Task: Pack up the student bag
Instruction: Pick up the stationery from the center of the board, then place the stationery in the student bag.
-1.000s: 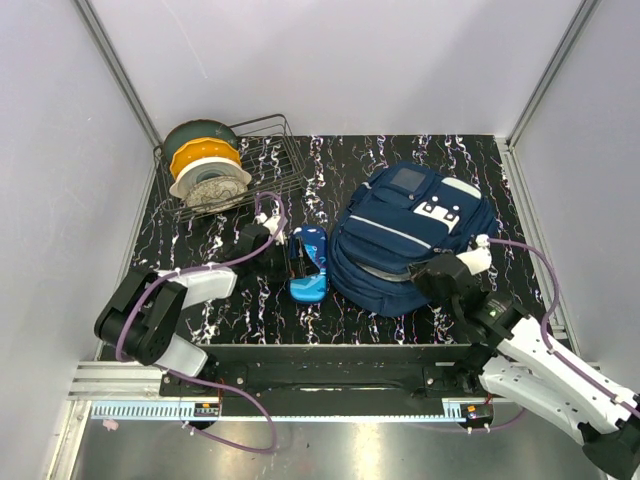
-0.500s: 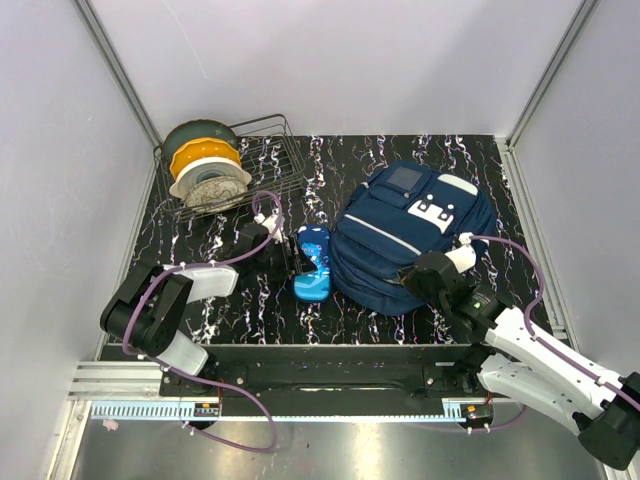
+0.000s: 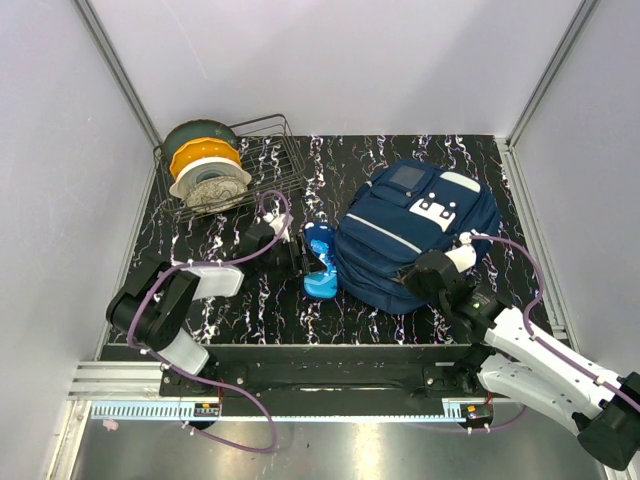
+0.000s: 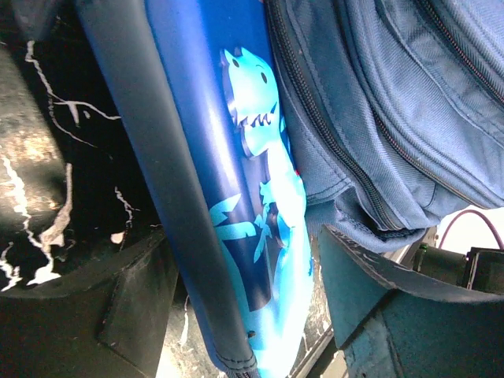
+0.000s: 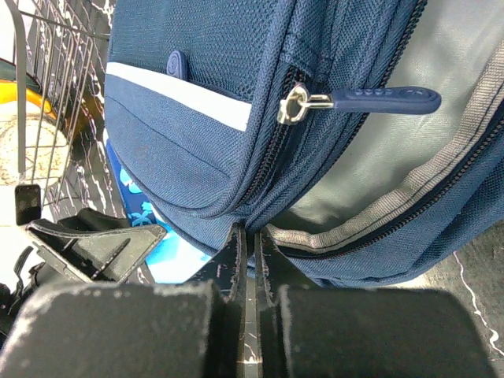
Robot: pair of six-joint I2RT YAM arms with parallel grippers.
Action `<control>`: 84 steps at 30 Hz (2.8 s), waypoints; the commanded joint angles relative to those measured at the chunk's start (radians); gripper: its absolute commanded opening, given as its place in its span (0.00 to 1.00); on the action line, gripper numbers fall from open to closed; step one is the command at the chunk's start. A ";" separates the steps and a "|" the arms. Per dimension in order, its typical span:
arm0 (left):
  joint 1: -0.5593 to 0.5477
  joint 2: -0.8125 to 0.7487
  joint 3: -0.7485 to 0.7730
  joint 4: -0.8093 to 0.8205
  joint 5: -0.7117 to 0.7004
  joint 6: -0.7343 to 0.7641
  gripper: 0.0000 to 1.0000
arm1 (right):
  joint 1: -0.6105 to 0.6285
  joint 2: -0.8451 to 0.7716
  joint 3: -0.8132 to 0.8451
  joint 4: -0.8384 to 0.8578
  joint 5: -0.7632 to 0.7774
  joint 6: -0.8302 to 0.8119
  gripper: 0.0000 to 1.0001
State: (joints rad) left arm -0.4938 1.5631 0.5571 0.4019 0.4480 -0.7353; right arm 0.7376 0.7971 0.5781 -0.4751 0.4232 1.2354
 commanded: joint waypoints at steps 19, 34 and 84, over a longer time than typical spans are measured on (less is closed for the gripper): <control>-0.049 -0.172 0.142 -0.330 -0.126 0.220 0.03 | 0.013 -0.042 0.037 0.055 -0.063 -0.028 0.00; -0.045 -0.405 0.276 -0.498 -0.126 0.292 0.00 | 0.013 -0.050 0.078 0.050 -0.032 -0.043 0.00; -0.267 -0.437 0.063 -0.287 0.646 0.090 0.00 | 0.000 0.042 0.304 0.202 0.075 -0.152 0.00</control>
State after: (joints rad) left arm -0.7540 1.0851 0.6376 -0.1135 1.1313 -0.5243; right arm 0.7376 0.8455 0.8154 -0.4107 0.5053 1.1030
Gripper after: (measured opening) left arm 0.280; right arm 0.031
